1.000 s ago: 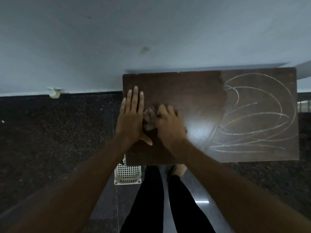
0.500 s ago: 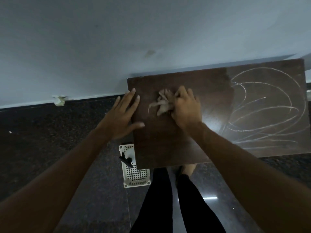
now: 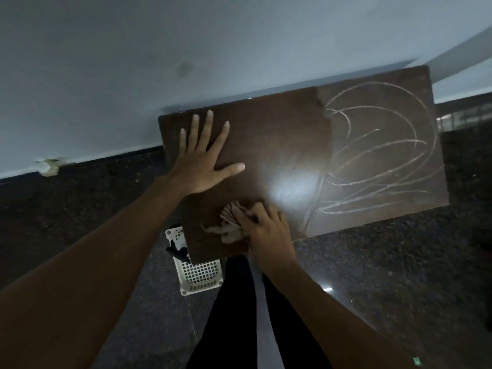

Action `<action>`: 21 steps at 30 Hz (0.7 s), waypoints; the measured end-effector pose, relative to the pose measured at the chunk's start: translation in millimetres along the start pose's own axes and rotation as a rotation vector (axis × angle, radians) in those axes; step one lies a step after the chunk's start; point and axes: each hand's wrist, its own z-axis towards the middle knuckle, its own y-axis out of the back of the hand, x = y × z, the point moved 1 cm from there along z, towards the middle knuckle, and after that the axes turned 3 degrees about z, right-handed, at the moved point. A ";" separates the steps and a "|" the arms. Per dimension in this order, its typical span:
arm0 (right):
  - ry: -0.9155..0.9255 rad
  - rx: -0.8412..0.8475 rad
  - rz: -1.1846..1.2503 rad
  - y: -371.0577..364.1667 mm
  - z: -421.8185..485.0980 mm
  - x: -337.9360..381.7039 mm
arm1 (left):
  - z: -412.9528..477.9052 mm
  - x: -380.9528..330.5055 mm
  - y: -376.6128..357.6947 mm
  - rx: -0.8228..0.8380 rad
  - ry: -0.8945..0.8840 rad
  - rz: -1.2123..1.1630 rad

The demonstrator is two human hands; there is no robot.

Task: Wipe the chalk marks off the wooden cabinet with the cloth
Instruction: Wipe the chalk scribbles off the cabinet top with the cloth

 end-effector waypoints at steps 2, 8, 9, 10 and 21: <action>-0.053 -0.041 -0.035 3.0 -24.2 -23.3 | 0.4 -4.0 -5.4 0.060 0.044 0.051; -0.248 -0.148 -0.027 51.8 6.4 -86.8 | 0.8 -9.3 3.7 0.186 0.103 0.179; -0.308 -0.158 -0.014 62.5 21.2 -95.3 | 0.0 -10.5 5.4 0.205 0.117 0.189; -0.363 -0.165 -0.003 72.4 37.7 -104.2 | -0.4 -12.1 7.1 0.227 0.131 0.192; -0.435 -0.317 0.035 109.5 128.7 -128.3 | -1.2 -24.8 19.7 0.346 0.197 0.225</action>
